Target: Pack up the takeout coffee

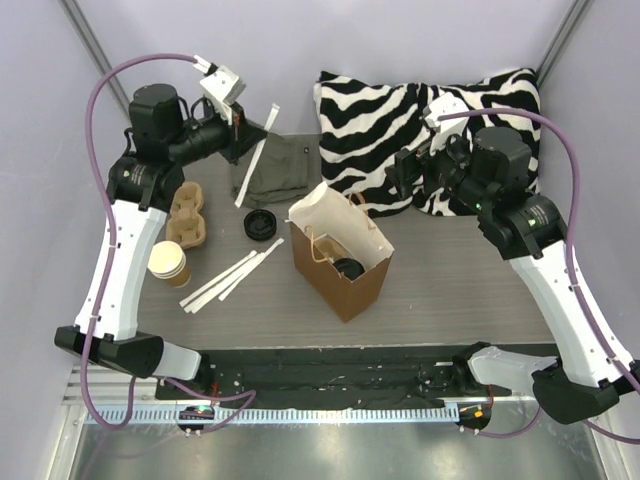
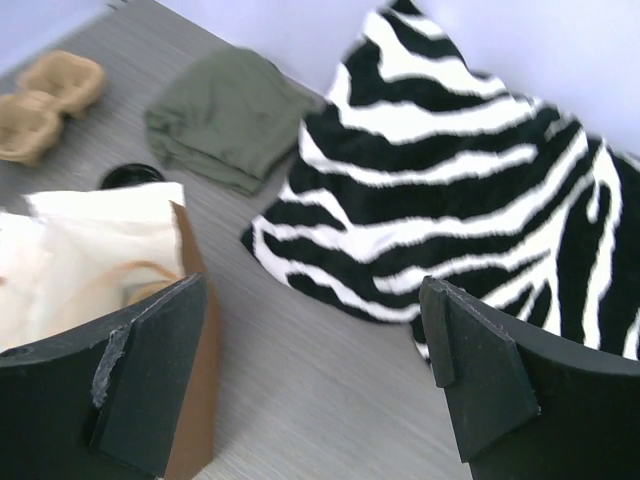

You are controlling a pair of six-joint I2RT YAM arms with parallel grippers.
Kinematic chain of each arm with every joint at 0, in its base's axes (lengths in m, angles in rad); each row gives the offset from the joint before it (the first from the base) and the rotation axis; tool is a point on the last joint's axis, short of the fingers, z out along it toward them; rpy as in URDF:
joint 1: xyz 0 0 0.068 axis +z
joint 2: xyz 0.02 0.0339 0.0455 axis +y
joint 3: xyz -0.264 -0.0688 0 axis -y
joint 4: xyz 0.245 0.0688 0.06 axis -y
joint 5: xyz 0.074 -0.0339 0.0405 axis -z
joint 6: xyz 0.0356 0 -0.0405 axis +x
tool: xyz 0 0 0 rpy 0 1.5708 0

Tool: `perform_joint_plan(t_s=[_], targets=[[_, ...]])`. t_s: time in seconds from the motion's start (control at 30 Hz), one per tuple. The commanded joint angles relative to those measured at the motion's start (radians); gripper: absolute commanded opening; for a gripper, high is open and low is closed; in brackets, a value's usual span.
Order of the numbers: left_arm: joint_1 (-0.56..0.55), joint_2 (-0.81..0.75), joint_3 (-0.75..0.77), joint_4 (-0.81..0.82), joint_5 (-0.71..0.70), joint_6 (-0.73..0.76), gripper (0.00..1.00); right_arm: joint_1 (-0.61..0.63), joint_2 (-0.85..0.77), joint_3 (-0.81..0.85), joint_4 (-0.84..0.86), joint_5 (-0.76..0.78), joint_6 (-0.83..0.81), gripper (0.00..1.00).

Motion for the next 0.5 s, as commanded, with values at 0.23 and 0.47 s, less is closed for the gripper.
perform_joint_plan(t_s=[0.23, 0.47], targets=[[-0.243, 0.054, 0.086, 0.259, 0.530, 0.099, 0.00, -0.002, -0.043, 0.094, -0.037, -0.148, -0.035, 0.95], [-0.358, 0.079, -0.023, 0.379, 0.701, 0.141, 0.00, -0.004, -0.087, 0.034, -0.034, -0.093, 0.010, 0.96]])
